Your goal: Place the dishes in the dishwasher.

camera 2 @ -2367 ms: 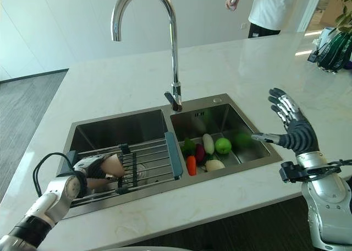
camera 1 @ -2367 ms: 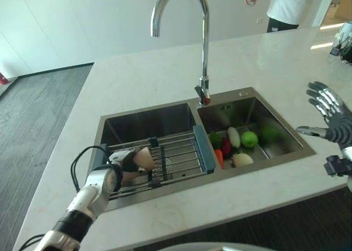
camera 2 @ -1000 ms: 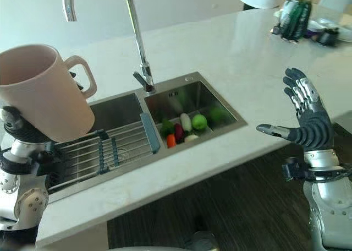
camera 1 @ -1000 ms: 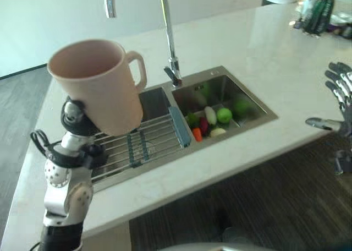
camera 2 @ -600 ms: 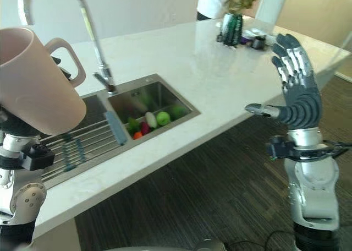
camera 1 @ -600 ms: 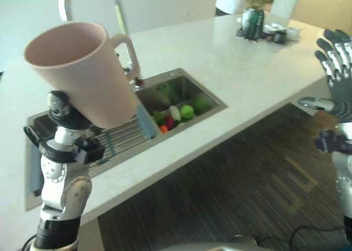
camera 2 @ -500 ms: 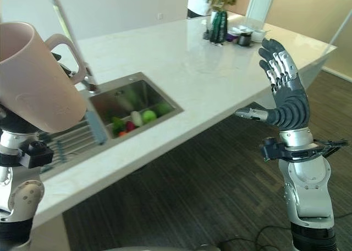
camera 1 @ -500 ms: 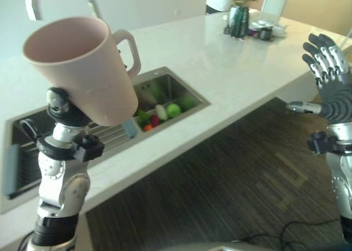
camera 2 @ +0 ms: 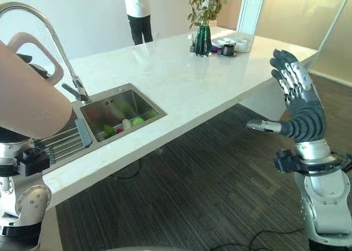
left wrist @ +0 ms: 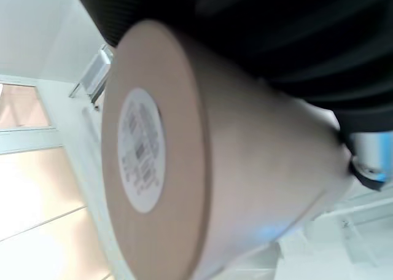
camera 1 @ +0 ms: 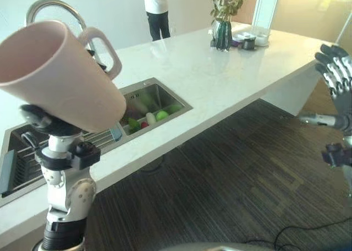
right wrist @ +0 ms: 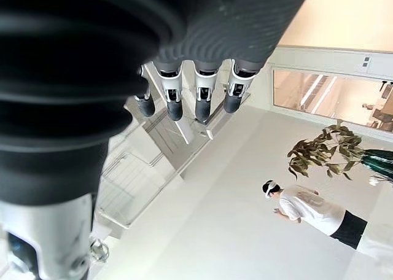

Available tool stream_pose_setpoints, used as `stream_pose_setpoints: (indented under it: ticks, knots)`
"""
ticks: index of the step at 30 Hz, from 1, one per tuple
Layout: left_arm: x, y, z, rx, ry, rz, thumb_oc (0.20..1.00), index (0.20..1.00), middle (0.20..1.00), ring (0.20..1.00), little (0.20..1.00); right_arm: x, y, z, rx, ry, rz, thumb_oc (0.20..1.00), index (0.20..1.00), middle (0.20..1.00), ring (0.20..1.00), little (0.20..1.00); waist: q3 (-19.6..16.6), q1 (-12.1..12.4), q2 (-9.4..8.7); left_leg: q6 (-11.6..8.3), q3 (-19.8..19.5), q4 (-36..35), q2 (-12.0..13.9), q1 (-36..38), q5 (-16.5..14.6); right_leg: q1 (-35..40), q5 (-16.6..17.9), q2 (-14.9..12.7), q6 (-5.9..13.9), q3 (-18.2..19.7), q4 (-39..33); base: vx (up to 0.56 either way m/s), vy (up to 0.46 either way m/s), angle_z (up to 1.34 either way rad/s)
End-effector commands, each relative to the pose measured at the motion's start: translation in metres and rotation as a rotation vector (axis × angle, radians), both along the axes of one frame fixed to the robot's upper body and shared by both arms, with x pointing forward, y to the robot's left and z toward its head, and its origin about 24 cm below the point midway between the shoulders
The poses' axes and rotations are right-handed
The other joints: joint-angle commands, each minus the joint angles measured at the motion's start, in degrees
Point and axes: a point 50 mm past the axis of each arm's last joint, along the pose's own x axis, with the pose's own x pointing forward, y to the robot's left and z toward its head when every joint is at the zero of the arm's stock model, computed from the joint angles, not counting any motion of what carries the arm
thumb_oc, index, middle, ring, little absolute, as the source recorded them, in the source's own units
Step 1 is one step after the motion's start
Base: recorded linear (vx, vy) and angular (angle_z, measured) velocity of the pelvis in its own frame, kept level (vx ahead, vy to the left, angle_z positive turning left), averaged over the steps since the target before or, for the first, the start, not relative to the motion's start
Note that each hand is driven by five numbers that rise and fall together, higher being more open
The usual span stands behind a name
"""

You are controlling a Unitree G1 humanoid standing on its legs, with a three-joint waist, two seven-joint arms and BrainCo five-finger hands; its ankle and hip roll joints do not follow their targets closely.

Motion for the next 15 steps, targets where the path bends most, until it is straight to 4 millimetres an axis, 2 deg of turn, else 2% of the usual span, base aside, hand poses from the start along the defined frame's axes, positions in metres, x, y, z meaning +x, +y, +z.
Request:
stream_pose_setpoints:
  ticks: [1,6,7,8,9,10,11,13,14,15]
  knots:
    - [-0.002,0.001,0.017,0.013,-0.077,0.040,0.200,0.200,0.200,0.200,0.200,-0.006,0.010,0.032,-0.038,-0.190,0.057,1.000,1.000,1.000,1.000,1.000,1.88,-0.34,0.34,2.59,-4.90,0.00,-4.52,-3.02,2.46,1.26,0.45,6.85,-5.17,2.23,-0.04,0.09,0.009,0.03]
    - [-0.007,0.002,0.013,-0.001,-0.058,0.076,0.200,0.200,0.200,0.200,0.200,-0.008,0.008,0.034,-0.005,-0.190,0.072,1.000,1.000,1.000,1.000,1.000,2.01,1.29,0.14,1.27,-2.85,0.00,-2.79,-4.09,4.09,0.79,0.56,6.21,-4.61,-1.35,-0.04,-0.04,0.019,0.19]
    - [-0.007,-0.004,0.010,-0.006,-0.073,0.074,0.200,0.200,0.200,0.200,0.200,-0.007,0.011,0.037,-0.003,-0.205,0.086,1.000,1.000,1.000,1.000,1.000,2.45,2.79,-0.18,0.68,-6.41,0.00,-2.20,-6.20,4.54,0.58,0.01,7.09,-5.24,-0.30,-0.04,-0.32,0.197,0.36]
    - [-0.008,-0.006,0.011,-0.016,-0.084,0.070,0.200,0.200,0.200,0.200,0.200,-0.003,0.011,0.039,-0.011,-0.206,0.078,1.000,1.000,1.000,1.000,1.000,2.58,3.19,-0.42,0.57,-6.09,0.00,-1.39,-5.98,4.44,0.40,-0.25,7.06,-5.38,-0.67,-0.04,-0.40,0.273,0.34]
    - [-0.009,-0.008,0.013,-0.025,-0.093,0.056,0.200,0.200,0.200,0.200,0.200,0.001,0.012,0.042,-0.025,-0.210,0.061,1.000,1.000,1.000,1.000,1.000,2.63,3.00,-0.62,0.33,-3.20,0.00,-0.29,-4.95,5.03,0.21,-0.12,6.73,-5.31,-1.89,-0.04,-0.43,0.323,0.56]
    - [-0.007,-0.011,0.014,-0.028,-0.113,0.035,0.200,0.200,0.200,0.200,0.200,0.005,0.010,0.046,-0.053,-0.217,0.045,1.000,1.000,1.000,1.000,1.000,2.98,2.43,-1.52,0.42,2.58,0.96,1.32,-2.56,5.71,0.08,0.72,5.58,-5.17,-4.48,-0.04,-0.41,0.324,0.90]
    - [-0.008,-0.012,0.015,-0.030,-0.122,0.032,0.200,0.200,0.200,0.200,0.200,0.005,0.009,0.049,-0.067,-0.226,0.043,1.000,1.000,1.000,1.000,1.000,3.35,2.29,-2.09,0.53,3.54,4.79,2.00,-1.92,5.67,-0.11,1.35,4.88,-5.29,-5.23,-0.04,-0.41,0.350,1.43]
    - [-0.010,-0.013,0.017,-0.035,-0.133,0.035,0.200,0.200,0.200,0.200,0.200,0.001,0.006,0.055,-0.082,-0.248,0.033,1.000,1.000,1.000,1.000,1.000,3.59,2.13,-2.59,0.90,1.73,8.57,2.34,-1.22,3.44,-0.76,2.37,3.86,-5.08,-6.08,-0.04,-0.27,0.331,1.11]
    - [-0.012,-0.011,0.017,-0.037,-0.134,0.045,0.200,0.200,0.200,0.200,0.200,-0.001,0.003,0.058,-0.084,-0.263,0.033,1.000,1.000,1.000,1.000,1.000,3.48,1.68,-2.35,1.48,-0.53,7.23,1.49,1.16,0.68,-2.28,3.83,2.81,-4.46,-6.58,-0.04,-0.40,0.801,0.60]
    - [-0.011,-0.009,0.019,-0.038,-0.121,0.036,0.200,0.200,0.200,0.200,0.200,-0.003,0.003,0.056,-0.063,-0.270,0.038,1.000,1.000,1.000,1.000,1.000,3.45,0.09,-1.05,1.80,0.90,0.00,0.08,6.55,-2.16,-5.86,7.96,-1.45,-1.64,-8.41,-0.04,-0.43,0.924,0.81]
